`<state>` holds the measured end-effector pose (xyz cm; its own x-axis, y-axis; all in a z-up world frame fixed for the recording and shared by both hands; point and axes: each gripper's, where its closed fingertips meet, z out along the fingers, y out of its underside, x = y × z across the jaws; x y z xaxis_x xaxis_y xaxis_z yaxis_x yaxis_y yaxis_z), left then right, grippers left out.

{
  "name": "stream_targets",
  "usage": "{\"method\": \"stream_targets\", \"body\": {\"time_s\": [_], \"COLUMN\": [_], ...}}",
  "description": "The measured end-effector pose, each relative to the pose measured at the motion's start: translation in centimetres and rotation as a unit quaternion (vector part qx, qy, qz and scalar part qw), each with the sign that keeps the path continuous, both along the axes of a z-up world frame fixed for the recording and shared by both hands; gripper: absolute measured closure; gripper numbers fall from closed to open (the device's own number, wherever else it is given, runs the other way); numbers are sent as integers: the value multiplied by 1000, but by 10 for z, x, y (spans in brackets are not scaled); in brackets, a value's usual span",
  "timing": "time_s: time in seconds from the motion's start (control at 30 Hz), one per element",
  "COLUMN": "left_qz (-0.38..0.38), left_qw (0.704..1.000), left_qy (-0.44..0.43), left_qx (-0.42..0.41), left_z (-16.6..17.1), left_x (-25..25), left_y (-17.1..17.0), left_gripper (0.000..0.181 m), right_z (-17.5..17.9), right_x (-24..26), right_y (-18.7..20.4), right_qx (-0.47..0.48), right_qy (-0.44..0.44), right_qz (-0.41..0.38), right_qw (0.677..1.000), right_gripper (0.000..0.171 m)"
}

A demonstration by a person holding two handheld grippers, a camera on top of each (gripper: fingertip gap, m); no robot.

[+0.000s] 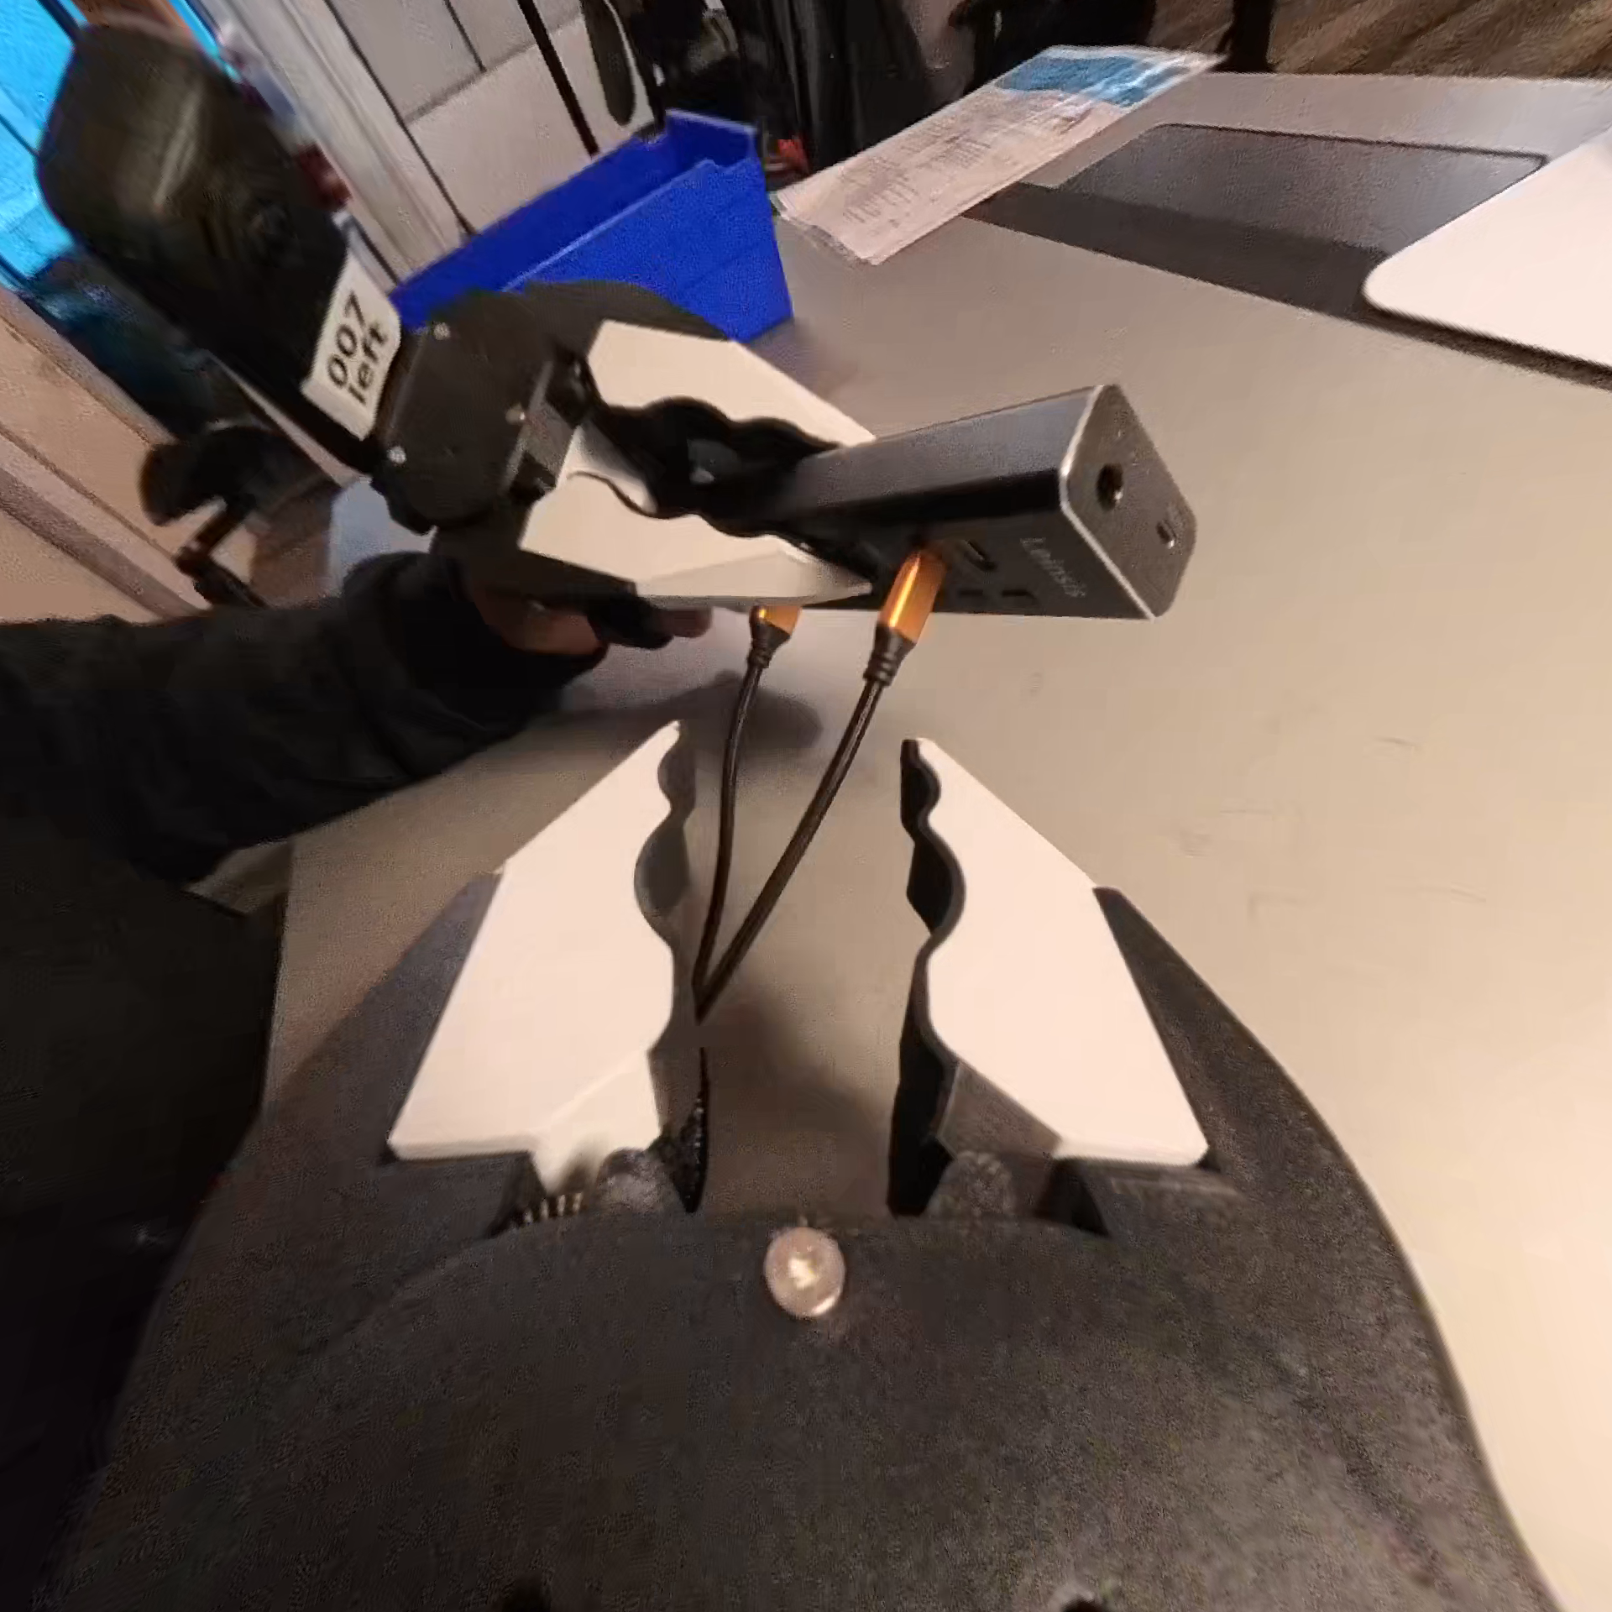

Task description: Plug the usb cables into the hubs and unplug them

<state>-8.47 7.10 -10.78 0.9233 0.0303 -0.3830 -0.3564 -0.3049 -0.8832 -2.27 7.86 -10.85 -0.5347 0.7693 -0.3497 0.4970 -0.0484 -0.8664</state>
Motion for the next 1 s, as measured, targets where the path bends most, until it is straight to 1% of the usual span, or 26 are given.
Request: {"method": "stream_targets", "body": {"time_s": [0.1, 0.13, 0.17, 0.23, 0.33, 0.4, 0.53, 0.67, 0.77, 0.87, 0.93, 1.0], "left_qz": [-11, -19, -25, -25, -30, -30, -26, -21, -26, -31, -30, -16], "left_qw": [1000, 1000, 999, 999, 999, 999, 999, 998, 995, 989, 988, 992], "left_qy": [4, 3, 5, 6, -11, -16, -20, -28, -32, -67, -90, -82], "left_qx": [13, 18, 22, 31, 23, 17, 34, 59, 91, 126, 122, 97], "left_z": [2, 2, 2, 2, -3, -7, 0, 9, 17, 24, 22, 16], "left_x": [1, 2, 3, 2, 2, 5, 13, 21, 24, 27, 27, 23], "left_y": [0, 0, 1, 1, 4, 8, 14, 18, 17, 18, 18, 18], "left_gripper": [152, 153, 152, 152, 151, 148, 144, 141, 139, 141, 143, 146], "right_z": [-11, -12, -9, -3, 3, 8, 20, 24, 31, 37, 36, 33], "right_x": [-24, -29, -33, -40, -42, -41, -33, -28, -25, -24, -24, -26], "right_y": [-5, -8, -10, -6, -4, -3, -9, -20, -25, -28, -28, -26], "right_qx": [-46, -56, -67, -61, -4, 43, 110, 181, 179, 163, 174, 185], "right_qy": [-29, -32, -22, 11, 62, 91, 143, 182, 198, 211, 214, 210], "right_qz": [-7, -8, -7, -27, -40, -55, -67, -74, -86, -94, -100, -105], "right_qw": [998, 998, 997, 998, 997, 993, 981, 964, 960, 959, 956, 954], "right_gripper": [126, 130, 137, 160, 160, 161, 162, 161, 161, 161, 162, 161]}}
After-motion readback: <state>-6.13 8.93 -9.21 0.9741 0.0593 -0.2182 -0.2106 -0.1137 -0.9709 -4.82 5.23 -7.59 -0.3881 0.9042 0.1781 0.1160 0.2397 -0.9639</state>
